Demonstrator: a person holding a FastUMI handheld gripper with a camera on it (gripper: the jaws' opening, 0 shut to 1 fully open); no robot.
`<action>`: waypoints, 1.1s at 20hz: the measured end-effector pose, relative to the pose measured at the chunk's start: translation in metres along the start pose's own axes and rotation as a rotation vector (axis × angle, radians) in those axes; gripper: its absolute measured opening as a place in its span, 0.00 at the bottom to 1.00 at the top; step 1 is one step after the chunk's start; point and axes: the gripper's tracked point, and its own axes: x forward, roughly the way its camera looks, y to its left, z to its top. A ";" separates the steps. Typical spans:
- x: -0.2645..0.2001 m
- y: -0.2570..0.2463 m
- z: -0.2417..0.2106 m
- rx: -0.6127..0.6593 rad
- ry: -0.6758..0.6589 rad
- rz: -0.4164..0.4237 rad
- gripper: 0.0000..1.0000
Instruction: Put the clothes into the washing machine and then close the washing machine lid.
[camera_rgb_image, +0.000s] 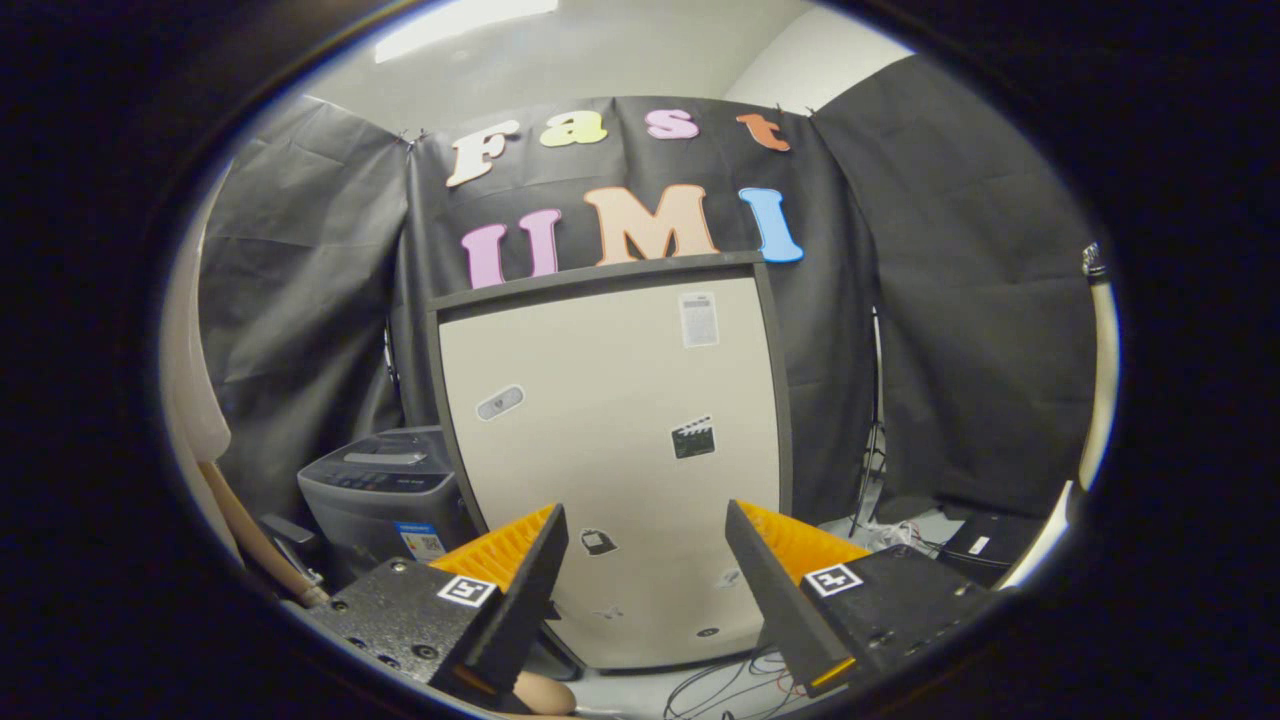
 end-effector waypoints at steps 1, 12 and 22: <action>0.000 0.003 0.000 -0.022 -0.005 0.001 0.96; 0.000 0.010 0.000 -0.074 -0.010 0.017 0.97; -0.001 0.013 -0.001 -0.079 -0.007 0.038 0.97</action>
